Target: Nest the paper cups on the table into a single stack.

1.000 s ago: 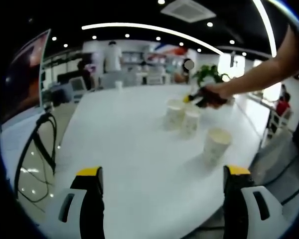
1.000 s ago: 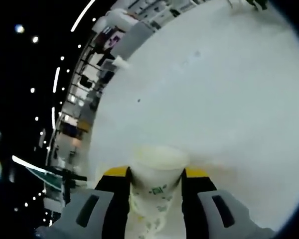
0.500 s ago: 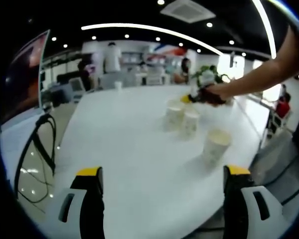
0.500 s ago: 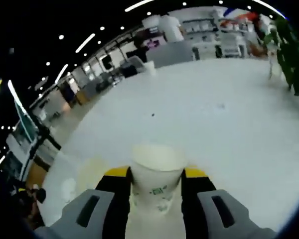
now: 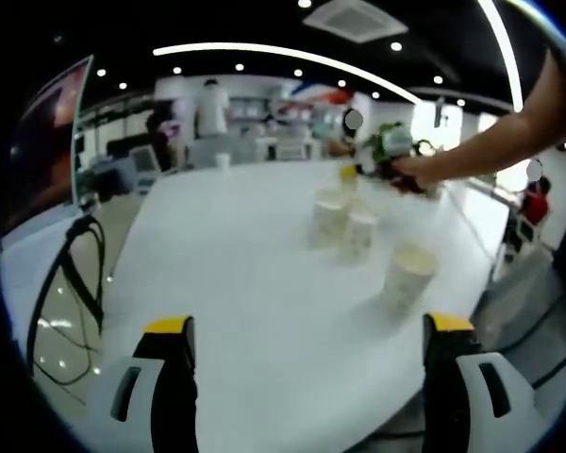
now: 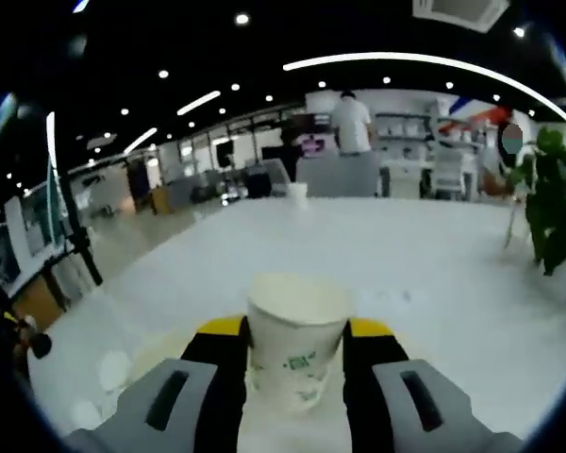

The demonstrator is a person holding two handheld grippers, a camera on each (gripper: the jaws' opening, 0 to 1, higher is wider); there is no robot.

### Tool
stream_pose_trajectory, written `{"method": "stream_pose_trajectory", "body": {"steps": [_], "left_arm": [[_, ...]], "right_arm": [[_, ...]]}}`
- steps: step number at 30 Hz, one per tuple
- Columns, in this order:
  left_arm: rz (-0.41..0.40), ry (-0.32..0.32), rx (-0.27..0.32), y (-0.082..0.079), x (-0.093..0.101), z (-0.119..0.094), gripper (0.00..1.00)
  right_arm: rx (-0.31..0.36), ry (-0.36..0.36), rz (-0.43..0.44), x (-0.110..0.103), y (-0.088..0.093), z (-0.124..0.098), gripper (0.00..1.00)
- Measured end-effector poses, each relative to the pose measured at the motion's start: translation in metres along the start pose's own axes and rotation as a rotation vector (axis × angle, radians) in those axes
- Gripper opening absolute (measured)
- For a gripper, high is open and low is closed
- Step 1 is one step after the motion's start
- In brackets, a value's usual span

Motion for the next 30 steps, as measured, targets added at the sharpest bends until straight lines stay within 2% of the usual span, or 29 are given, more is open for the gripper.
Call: {"method": "stream_pose_trajectory", "body": {"steps": [22,30], "left_arm": [[0.002,0.014,0.011,-0.003,0.0,0.003,1.0],[0.005,0.02,0.017,-0.004,0.002,0.004,1.0]], "right_arm": [[0.05,-0.011,-0.017,0.0,-0.013,-0.007,0.36],[0.076,-0.035,-0.035,-0.009,-0.019,-0.015,0.36]]}}
Point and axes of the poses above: the point that each gripper's makers call its tool centre point, and the gripper's own axes: z roughly forward along the fingers, x roughly to its right, y roughly out of its underside, the point moved 5 cm from there along -z, roughly backward along the fingers, and after that the axes turned 12 degrees about -x, right-handed, at the moved point
